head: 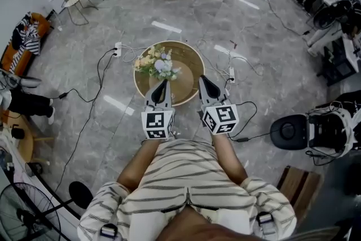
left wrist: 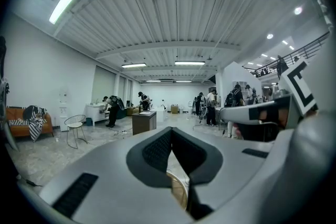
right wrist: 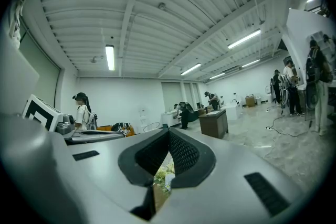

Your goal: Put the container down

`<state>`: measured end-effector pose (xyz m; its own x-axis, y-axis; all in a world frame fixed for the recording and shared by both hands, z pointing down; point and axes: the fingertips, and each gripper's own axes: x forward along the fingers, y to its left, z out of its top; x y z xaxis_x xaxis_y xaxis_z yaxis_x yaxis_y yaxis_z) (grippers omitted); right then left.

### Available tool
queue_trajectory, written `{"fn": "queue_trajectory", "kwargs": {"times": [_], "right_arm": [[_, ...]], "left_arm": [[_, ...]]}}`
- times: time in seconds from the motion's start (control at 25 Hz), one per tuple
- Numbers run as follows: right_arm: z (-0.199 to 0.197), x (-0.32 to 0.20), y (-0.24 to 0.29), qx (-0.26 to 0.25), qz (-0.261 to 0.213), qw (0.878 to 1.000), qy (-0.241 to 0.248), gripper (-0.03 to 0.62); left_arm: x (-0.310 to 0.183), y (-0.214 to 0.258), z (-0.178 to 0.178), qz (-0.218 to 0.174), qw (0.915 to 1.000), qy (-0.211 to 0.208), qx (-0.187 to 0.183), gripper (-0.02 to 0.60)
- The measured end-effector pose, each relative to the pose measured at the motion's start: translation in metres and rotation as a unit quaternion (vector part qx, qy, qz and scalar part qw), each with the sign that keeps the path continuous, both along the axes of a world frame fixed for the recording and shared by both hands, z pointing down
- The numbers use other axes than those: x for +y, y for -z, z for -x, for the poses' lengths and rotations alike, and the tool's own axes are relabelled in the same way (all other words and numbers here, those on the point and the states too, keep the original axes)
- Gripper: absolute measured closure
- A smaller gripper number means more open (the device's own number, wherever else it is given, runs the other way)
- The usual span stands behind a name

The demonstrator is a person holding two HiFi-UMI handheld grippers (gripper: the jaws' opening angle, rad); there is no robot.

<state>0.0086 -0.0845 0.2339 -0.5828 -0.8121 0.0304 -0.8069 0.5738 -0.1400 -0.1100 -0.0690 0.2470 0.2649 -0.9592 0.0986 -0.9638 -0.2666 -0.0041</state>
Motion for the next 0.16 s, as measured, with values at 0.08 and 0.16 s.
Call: {"fn": "queue_trajectory", "kwargs": {"times": [0.08, 0.16], "right_arm": [[-0.004, -0.013, 0.005, 0.000, -0.003, 1.000, 0.001, 0.587], [-0.008, -0.024, 0.009, 0.001, -0.005, 1.000, 0.002, 0.587]], "left_arm": [[-0.013, 0.004, -0.005, -0.001, 1.0000, 0.001, -0.001, 0.583], [-0.024, 0.007, -0.010, 0.000, 1.0000, 0.001, -0.002, 0.583]]}}
